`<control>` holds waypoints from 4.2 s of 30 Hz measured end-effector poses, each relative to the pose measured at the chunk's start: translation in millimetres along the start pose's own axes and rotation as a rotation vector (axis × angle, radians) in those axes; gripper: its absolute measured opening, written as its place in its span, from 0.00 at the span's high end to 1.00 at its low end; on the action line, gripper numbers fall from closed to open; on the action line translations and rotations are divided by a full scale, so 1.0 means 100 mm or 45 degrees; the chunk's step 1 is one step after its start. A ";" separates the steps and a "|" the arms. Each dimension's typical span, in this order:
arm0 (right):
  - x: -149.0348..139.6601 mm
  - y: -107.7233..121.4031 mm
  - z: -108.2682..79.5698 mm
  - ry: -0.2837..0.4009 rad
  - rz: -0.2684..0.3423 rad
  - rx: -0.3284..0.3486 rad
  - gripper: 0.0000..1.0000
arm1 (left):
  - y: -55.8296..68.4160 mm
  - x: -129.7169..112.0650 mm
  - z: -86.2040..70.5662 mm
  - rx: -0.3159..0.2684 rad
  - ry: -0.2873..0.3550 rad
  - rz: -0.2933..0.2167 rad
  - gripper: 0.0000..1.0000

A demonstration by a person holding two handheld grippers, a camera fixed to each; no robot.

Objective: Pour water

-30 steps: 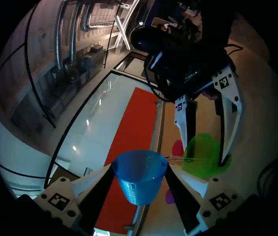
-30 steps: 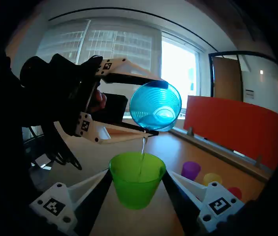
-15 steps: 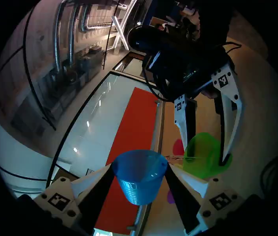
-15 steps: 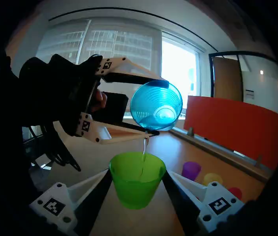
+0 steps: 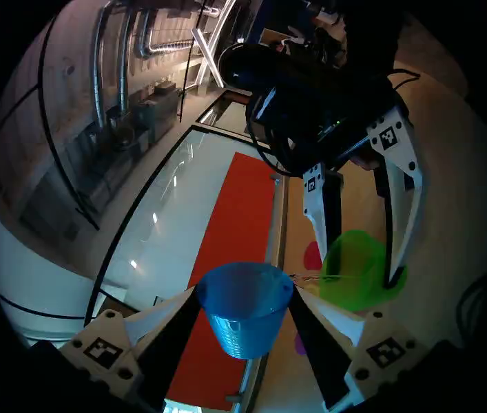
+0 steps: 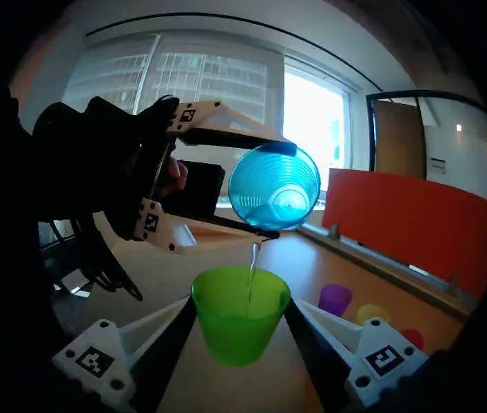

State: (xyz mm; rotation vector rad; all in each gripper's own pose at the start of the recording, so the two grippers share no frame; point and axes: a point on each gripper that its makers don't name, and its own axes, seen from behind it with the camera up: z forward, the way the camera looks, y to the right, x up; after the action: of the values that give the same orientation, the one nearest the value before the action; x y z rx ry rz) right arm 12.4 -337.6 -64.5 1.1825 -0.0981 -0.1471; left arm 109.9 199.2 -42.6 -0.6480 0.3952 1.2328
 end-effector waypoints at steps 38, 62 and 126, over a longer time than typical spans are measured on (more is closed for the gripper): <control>0.02 0.05 -0.03 0.006 -0.007 -0.015 0.09 | -0.06 0.07 0.02 0.004 0.014 0.062 0.13; 0.03 0.04 -0.02 0.012 -0.013 -0.014 0.09 | -0.07 0.06 0.01 0.010 0.012 0.110 0.13; 0.08 0.03 0.00 0.029 -0.021 -0.022 0.09 | -0.14 0.14 -0.02 0.023 0.019 0.193 0.13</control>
State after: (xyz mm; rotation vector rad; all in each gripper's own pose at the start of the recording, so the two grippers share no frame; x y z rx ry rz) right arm 20.1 -337.2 -61.7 1.1679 -0.0671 -0.1492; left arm 127.6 205.2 -49.5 -0.6211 0.4744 1.3676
